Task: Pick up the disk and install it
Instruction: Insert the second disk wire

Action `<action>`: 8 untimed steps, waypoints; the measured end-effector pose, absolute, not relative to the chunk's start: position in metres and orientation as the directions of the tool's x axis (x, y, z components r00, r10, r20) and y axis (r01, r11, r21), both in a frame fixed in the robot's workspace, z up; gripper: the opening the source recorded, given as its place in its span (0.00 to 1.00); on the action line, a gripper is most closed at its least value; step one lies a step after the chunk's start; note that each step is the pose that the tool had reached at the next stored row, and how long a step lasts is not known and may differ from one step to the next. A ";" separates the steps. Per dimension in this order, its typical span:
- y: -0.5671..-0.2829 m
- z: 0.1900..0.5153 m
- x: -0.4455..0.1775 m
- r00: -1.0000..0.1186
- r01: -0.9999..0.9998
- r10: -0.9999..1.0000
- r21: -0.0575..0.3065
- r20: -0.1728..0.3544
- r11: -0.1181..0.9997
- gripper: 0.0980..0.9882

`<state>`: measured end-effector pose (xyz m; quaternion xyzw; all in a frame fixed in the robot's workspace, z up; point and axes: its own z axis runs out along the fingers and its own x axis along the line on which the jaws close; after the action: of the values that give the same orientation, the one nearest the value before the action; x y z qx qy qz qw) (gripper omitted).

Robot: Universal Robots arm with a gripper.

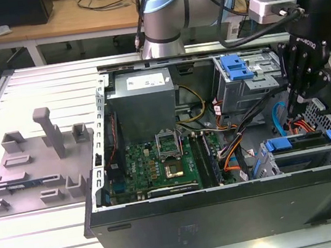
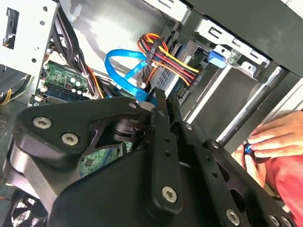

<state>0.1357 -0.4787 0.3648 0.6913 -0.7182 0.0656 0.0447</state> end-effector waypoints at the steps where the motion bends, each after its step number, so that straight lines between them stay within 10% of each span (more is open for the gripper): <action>1: -0.481 0.365 0.136 -0.041 -0.999 -0.987 -0.032 0.153 0.036 0.07; 8: -0.496 0.365 0.136 -0.043 -0.999 -0.994 -0.030 0.098 0.040 0.07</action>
<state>0.1358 -0.4959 0.3650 0.6914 -0.7207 0.0449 0.0249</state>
